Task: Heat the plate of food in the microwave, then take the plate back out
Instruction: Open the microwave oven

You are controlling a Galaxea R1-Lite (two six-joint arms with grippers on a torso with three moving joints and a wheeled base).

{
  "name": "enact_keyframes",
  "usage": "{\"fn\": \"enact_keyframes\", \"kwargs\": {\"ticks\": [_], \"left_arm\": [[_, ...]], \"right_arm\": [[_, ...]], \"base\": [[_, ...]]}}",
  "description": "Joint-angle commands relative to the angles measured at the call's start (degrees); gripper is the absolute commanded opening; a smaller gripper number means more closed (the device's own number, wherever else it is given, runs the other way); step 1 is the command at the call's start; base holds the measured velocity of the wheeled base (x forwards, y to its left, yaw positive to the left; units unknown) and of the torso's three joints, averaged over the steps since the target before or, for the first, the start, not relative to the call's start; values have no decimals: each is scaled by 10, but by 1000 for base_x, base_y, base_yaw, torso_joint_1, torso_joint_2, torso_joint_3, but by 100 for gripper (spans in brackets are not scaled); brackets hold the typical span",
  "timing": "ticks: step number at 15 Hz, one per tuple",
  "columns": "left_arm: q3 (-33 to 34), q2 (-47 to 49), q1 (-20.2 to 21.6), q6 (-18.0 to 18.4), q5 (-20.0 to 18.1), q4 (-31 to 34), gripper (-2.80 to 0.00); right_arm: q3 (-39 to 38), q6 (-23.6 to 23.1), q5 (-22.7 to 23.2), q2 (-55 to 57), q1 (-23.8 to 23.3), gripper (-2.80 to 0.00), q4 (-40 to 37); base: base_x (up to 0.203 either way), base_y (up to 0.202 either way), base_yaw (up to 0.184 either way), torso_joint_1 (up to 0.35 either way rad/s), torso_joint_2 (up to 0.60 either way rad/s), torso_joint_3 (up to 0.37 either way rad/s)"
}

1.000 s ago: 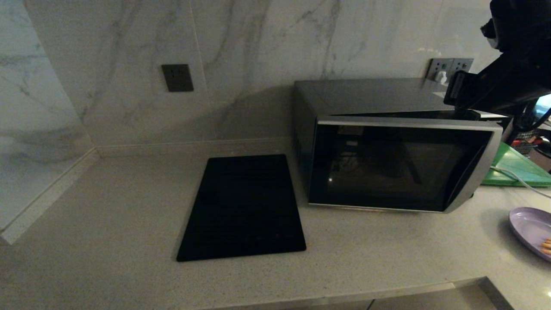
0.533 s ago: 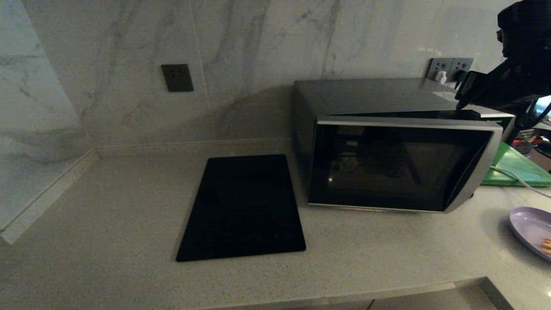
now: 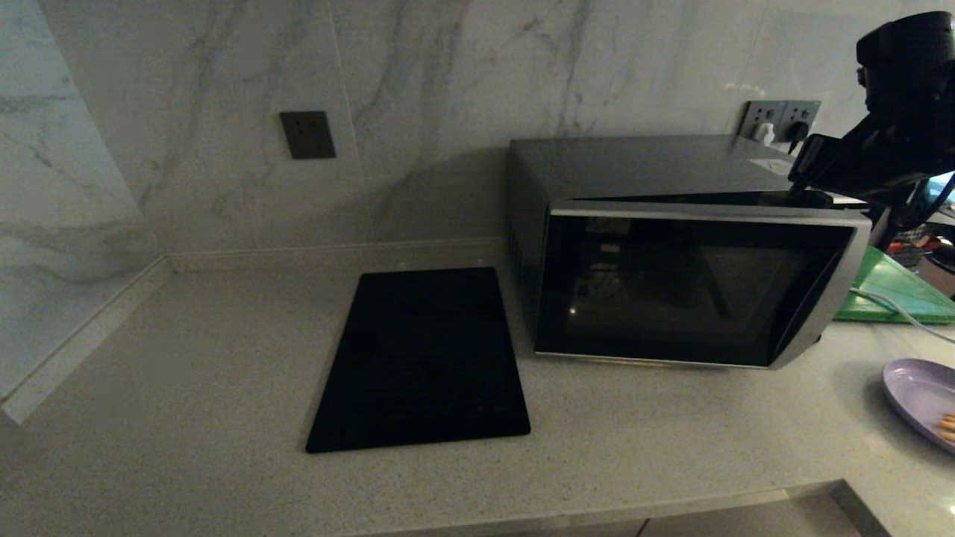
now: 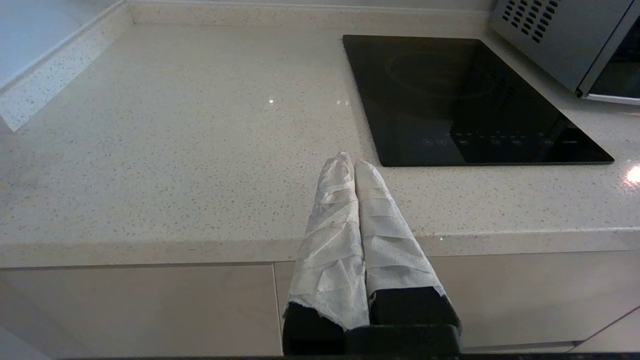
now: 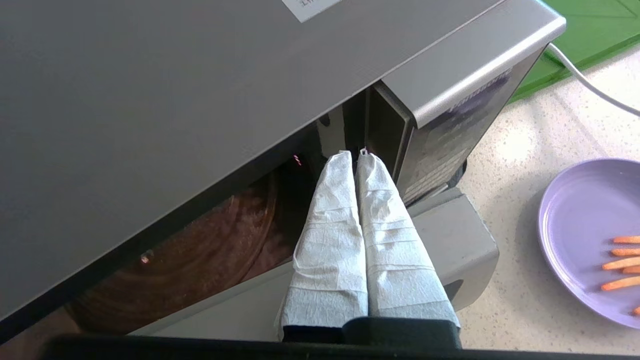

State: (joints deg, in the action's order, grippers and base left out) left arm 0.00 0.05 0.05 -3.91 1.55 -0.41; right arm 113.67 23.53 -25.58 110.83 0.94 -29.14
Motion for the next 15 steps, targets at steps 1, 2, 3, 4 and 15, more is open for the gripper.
{"fn": "enact_keyframes", "kwargs": {"ticks": [1,2,3,4,15], "left_arm": [[0,0,0,0,0,0,-280],[0,0,0,0,0,0,-280],[-1,0,0,0,0,0,-280],[0,0,0,0,0,0,-280],[0,0,0,0,0,0,-280]], "right_arm": [[-1,1,-2,1,-1,-280,-4],[-1,2,-1,1,-1,-280,-5],[-2,4,-1,1,-1,-280,-10],[-2,7,-1,1,-1,-280,-19],[-7,19,10,-29,0,-280,-91]], "base": [[0,0,0,0,0,0],[0,0,0,0,0,0],[0,0,0,0,0,0],[0,0,0,0,0,0],[0,0,0,0,0,0]]}}
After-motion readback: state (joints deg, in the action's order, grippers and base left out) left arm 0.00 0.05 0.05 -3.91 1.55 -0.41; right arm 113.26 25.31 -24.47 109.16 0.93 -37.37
